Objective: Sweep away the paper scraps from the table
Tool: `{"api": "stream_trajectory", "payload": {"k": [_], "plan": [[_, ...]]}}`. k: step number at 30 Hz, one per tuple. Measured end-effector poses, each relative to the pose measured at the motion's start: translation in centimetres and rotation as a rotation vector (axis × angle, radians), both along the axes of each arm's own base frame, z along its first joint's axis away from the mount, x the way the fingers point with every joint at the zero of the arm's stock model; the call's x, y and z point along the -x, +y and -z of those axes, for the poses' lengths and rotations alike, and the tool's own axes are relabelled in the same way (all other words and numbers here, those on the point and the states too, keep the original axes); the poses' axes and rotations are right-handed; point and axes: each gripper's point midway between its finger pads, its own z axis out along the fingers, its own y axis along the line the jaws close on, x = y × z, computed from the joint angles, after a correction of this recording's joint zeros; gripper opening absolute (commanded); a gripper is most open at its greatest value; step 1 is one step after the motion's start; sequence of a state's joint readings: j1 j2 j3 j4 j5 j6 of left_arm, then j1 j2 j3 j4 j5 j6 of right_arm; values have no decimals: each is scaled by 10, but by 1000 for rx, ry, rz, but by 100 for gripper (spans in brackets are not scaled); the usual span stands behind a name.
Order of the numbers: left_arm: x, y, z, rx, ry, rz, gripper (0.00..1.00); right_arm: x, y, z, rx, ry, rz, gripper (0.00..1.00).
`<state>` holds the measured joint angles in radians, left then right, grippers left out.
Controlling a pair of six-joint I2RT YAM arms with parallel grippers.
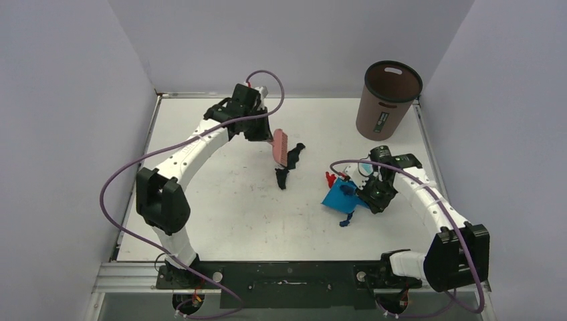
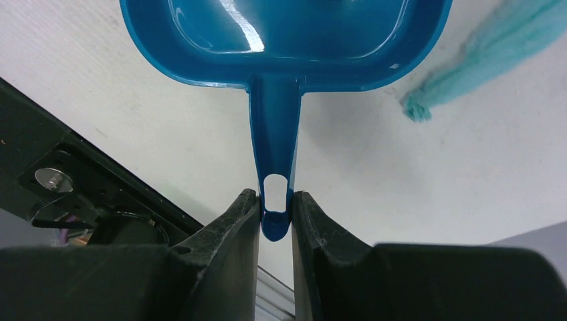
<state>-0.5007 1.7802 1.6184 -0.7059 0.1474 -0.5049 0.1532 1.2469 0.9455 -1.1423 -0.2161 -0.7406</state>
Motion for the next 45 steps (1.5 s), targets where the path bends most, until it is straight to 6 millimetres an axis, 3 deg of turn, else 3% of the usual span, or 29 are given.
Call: {"api": "stream_trajectory", "payload": {"k": [7, 9, 11, 15, 18, 25, 32, 35, 45], "plan": [[-20, 10, -88, -95, -185, 56, 0, 2, 10, 15, 57, 92, -60, 6], [-31, 16, -105, -155, -230, 48, 0, -2, 10, 12, 70, 96, -59, 6], [-43, 27, -109, -238, -256, 28, 0, -8, 10, 3, 78, 77, -57, 5], [-46, 53, -81, -415, -199, 20, 0, -14, 6, -8, 106, 56, -46, 5], [-42, 68, -55, -528, -125, 35, 0, -7, -2, -10, 147, 81, -41, 5], [-29, 75, -12, -610, 3, 88, 0, 4, -17, -3, 231, 126, -24, 5], [-28, 55, 19, -579, 61, 148, 0, -4, -11, 22, 236, 214, -6, 5], [-32, 41, 33, -550, 77, 170, 0, -16, -3, 29, 217, 226, 4, 5], [-63, -15, 40, -396, -1, 224, 0, -66, 27, 37, 158, 170, 26, 5]]}}
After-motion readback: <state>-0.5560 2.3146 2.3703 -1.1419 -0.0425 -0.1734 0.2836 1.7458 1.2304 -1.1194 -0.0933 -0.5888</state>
